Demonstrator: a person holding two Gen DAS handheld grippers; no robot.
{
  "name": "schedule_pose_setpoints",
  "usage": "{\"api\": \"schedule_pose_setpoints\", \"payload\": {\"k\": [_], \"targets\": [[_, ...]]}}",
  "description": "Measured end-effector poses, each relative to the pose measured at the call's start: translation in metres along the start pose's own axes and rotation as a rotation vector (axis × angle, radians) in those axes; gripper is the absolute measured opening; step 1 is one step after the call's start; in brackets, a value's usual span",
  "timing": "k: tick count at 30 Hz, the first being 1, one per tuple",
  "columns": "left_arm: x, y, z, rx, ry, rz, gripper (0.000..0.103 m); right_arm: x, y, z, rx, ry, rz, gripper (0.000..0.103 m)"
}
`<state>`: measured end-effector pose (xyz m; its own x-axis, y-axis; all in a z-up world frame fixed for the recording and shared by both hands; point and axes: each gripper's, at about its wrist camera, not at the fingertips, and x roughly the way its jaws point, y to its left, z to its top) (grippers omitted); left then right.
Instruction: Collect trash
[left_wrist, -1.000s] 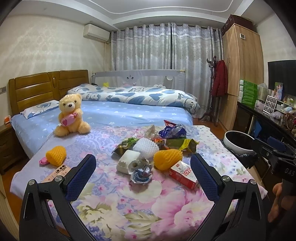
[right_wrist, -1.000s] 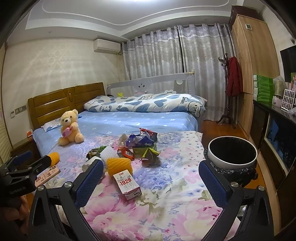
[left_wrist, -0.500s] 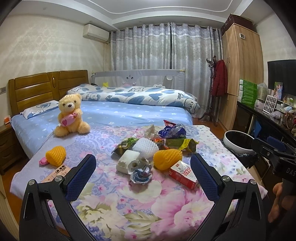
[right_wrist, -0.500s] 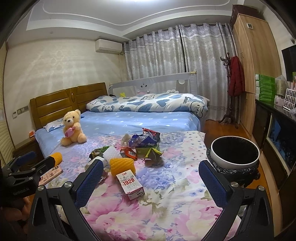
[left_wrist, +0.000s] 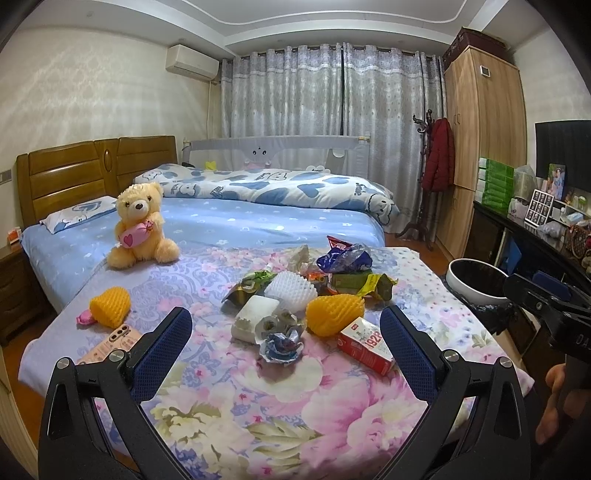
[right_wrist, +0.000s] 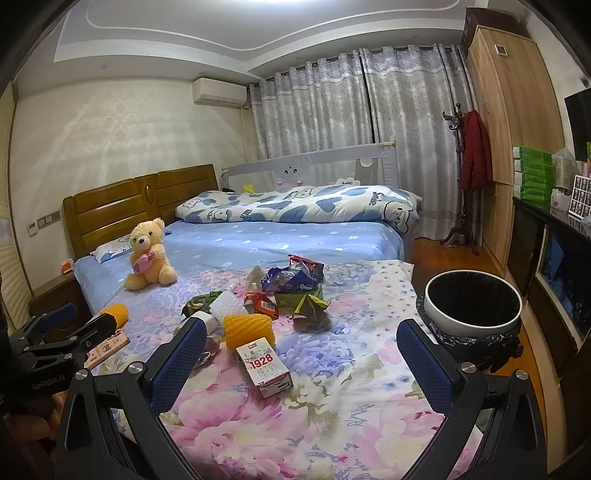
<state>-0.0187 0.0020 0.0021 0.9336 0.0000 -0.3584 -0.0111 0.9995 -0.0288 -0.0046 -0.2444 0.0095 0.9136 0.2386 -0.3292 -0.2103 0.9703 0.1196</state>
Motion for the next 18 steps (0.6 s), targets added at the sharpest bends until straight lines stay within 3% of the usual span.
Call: {"api": "schedule_pose_setpoints", "payload": {"k": [18], "targets": [[0.011, 0.006, -0.001, -0.015, 0.040, -0.001, 0.103, 0.005, -0.003, -0.005, 0.007, 0.035, 0.045, 0.103]]}}
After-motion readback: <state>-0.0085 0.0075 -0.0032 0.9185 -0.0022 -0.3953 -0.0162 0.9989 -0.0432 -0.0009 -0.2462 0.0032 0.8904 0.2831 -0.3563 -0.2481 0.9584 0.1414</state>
